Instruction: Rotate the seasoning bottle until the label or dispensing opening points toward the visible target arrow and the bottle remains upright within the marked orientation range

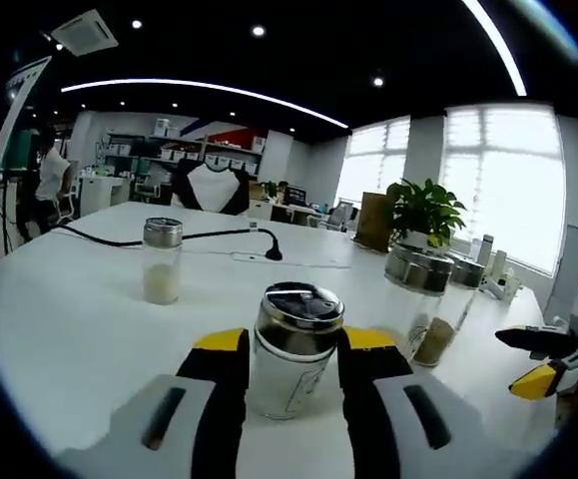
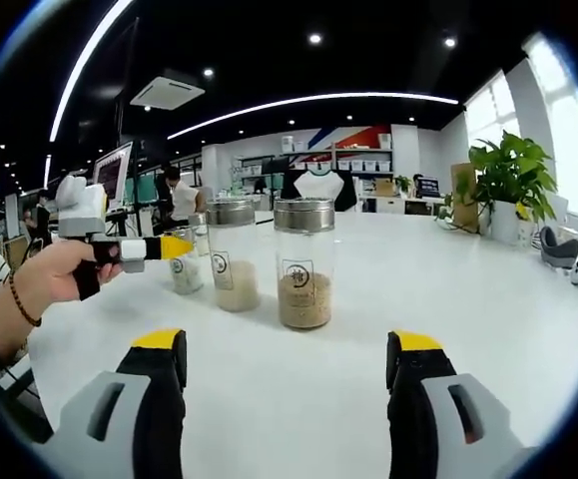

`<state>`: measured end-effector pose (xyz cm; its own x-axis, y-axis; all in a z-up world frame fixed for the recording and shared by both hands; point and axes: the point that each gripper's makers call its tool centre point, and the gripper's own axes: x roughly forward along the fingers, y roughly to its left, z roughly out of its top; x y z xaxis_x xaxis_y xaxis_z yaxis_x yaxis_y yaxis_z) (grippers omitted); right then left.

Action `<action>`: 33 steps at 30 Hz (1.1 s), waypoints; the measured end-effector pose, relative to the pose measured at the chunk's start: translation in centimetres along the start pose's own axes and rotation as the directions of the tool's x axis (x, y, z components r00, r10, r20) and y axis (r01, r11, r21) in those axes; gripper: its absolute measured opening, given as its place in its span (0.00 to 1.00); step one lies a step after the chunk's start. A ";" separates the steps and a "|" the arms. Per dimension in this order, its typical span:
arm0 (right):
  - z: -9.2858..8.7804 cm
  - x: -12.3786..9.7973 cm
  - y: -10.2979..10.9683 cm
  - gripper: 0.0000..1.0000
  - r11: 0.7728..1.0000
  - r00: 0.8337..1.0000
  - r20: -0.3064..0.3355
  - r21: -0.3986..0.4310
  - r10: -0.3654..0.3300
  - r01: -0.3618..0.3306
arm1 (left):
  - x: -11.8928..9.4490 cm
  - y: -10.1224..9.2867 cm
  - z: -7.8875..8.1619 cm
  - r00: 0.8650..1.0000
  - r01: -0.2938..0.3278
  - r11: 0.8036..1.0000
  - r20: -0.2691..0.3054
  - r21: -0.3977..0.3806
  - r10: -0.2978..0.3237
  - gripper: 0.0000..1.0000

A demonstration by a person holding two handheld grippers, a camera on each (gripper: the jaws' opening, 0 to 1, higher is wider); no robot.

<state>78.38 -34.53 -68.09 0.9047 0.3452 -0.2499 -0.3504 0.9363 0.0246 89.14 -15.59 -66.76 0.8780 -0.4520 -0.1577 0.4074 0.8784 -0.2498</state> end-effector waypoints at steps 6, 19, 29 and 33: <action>-0.3 0.1 -0.1 0.87 1.000 1.000 -0.009 0.005 0.002 -0.002 | 0.0 -0.1 0.1 1.000 0.019 0.999 0.000 0.033 -0.020 0.36; -0.6 0.4 0.5 0.90 1.000 0.999 -0.023 0.005 0.024 -0.023 | 0.0 -0.2 0.1 0.997 0.074 0.996 -0.007 0.052 -0.073 0.35; -0.6 0.4 0.6 0.91 1.000 0.999 -0.025 0.005 0.029 -0.028 | 0.0 -0.3 0.1 0.991 0.132 0.990 -0.008 0.056 -0.131 0.35; -0.7 0.4 0.7 0.91 1.000 0.999 -0.028 0.007 0.031 -0.031 | 0.0 -0.3 0.1 0.988 0.157 0.985 -0.013 0.063 -0.157 0.35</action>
<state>78.38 -33.80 -68.86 0.8863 0.3718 -0.2760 -0.3762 0.9257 0.0392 89.01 -15.85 -66.58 0.7998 -0.5862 -0.1287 0.5557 0.8043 -0.2105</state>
